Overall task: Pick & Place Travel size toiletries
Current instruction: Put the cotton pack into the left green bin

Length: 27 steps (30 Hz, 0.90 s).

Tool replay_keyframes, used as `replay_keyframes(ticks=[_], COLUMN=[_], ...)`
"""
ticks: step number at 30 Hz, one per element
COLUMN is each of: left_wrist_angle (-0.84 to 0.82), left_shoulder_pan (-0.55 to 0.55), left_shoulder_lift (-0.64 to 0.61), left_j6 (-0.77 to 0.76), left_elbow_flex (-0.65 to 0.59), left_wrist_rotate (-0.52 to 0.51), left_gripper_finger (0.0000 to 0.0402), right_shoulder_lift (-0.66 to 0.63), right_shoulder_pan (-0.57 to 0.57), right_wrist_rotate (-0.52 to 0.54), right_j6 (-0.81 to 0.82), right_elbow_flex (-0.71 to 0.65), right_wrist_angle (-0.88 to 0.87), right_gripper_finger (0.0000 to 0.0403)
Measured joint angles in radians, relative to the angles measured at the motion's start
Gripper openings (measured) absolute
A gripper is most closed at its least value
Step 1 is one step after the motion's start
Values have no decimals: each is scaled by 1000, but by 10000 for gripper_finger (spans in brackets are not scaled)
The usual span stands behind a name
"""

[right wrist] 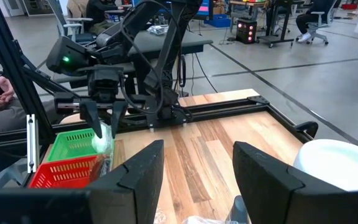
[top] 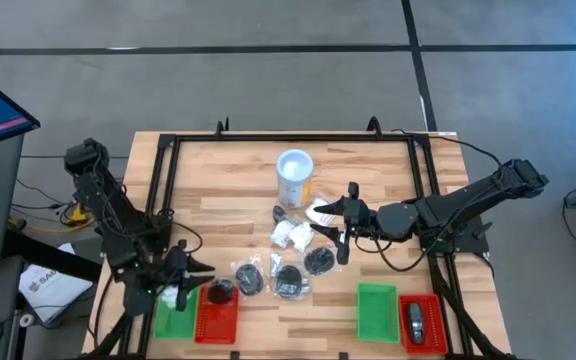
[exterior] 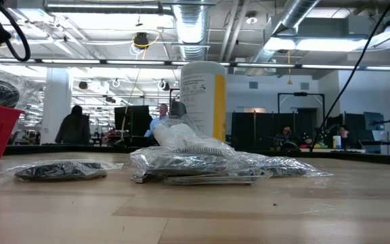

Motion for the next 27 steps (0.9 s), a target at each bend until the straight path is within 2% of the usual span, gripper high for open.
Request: replay_keyframes(ticks=[5,14,27], left_wrist_angle=[0,14,124], left_shoulder_pan=[69,271,573], left_shoulder_lift=[0,3,3], left_j6=[4,38,308], left_elbow_flex=[0,0,0], left_wrist_rotate=[6,162,524], left_gripper_finger=[102,102,102], right_shoulder_lift=[0,0,0], right_shoulder_pan=[0,-1,-1], right_wrist_rotate=[0,0,0], right_j6=[0,0,0], right_elbow_flex=[0,0,0], right_wrist_angle=[0,0,0], right_gripper_finger=[182,182,182])
